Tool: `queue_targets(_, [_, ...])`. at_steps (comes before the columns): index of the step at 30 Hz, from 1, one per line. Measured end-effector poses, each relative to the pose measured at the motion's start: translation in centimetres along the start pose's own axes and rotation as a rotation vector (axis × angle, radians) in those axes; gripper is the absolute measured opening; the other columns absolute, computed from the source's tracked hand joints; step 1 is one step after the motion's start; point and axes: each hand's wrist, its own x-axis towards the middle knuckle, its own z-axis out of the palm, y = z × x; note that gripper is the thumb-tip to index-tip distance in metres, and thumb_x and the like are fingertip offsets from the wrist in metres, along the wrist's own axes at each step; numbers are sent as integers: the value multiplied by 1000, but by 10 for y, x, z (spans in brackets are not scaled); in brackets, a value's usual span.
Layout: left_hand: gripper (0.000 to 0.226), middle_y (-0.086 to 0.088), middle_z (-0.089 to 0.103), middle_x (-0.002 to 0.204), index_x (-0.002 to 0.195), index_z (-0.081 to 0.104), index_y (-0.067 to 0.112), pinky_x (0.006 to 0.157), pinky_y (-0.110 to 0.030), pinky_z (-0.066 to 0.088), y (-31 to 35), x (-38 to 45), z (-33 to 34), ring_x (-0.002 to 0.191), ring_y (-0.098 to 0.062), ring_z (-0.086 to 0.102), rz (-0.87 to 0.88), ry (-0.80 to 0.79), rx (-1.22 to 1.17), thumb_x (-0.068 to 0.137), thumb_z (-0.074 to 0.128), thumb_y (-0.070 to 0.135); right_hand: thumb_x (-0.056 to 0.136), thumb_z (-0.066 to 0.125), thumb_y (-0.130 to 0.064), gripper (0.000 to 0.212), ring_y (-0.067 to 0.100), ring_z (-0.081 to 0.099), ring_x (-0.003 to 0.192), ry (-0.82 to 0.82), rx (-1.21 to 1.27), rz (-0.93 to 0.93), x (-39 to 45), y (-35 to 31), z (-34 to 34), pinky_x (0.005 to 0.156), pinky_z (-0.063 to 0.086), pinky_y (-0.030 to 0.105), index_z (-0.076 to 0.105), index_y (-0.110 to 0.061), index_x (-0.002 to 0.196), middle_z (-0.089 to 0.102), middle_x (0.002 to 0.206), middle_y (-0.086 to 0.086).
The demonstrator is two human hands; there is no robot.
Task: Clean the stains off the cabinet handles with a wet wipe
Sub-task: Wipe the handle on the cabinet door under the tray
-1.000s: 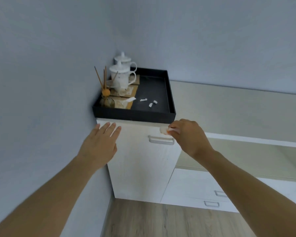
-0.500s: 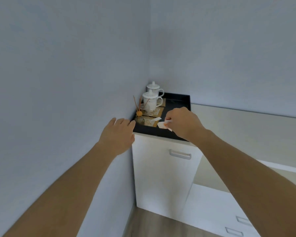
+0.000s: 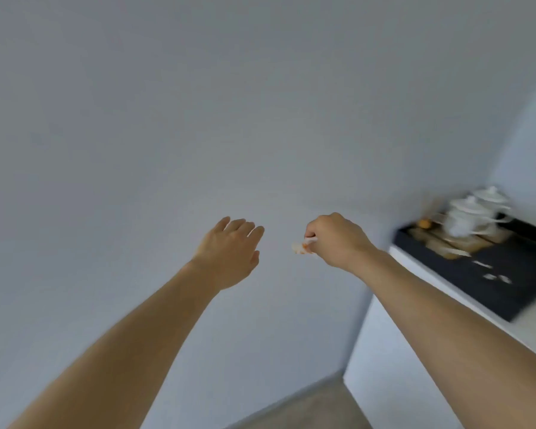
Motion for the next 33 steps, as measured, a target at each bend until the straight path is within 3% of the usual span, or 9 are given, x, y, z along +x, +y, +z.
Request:
queue_targets(4, [50,0,33,150,149,23,16,115,-31,11,-89,-130,-20,140,-17,26,-235,-35,64,103,31,35,91,57,-17,12,30,60,78,-29,49,-322,-12,-145,-4,51,33,24,64,-11,84,61,91,7])
queue_targets(7, [49,-1,41,145,146,32,14,113,-31,17,-155,-250,-39,136,-19,34,-447,-26,105,102,37,34,93,57,-19,14,28,58,76,-36,62,-551,-40,-271,0,53,34,25,64,-10,87,62,93,7])
queue_targets(11, [45,-10,66,114,122,61,4,94,-38,46,-227,-447,-67,106,-28,62,-681,63,222,83,69,27,95,58,-23,15,28,61,91,-64,134,-852,-113,-462,22,67,39,28,68,-12,99,64,102,7])
queue_targets(13, [49,-12,68,110,118,64,2,90,-40,50,-256,-554,-85,100,-29,65,-803,8,289,77,76,26,94,58,-25,16,28,61,92,-103,165,-1000,-166,-564,37,68,39,28,67,-13,99,64,103,7])
queue_targets(17, [54,-8,45,144,143,39,8,112,-37,26,-292,-751,-116,132,-25,42,-1064,-155,394,97,50,33,96,58,-27,17,28,61,99,-117,194,-1271,-287,-749,63,72,40,28,68,-15,102,64,109,8])
queue_targets(20, [58,-3,28,154,151,22,14,116,-33,13,-308,-859,-137,142,-19,24,-1277,-238,406,101,36,41,96,56,-25,17,30,62,99,-103,189,-1432,-370,-848,68,74,40,28,68,-15,103,65,108,10])
queue_targets(25, [57,1,28,153,150,20,16,116,-31,14,-338,-1003,-152,141,-16,24,-1484,-309,430,102,33,43,95,57,-22,16,28,62,96,-101,163,-1597,-450,-983,69,71,39,29,68,-15,106,66,107,8])
queue_targets(33, [58,-1,27,154,150,21,15,117,-33,14,-443,-1180,-132,141,-18,24,-1618,-426,482,102,31,44,96,59,-28,24,27,62,87,-109,147,-1703,-500,-1191,111,67,38,28,67,-7,103,67,100,10])
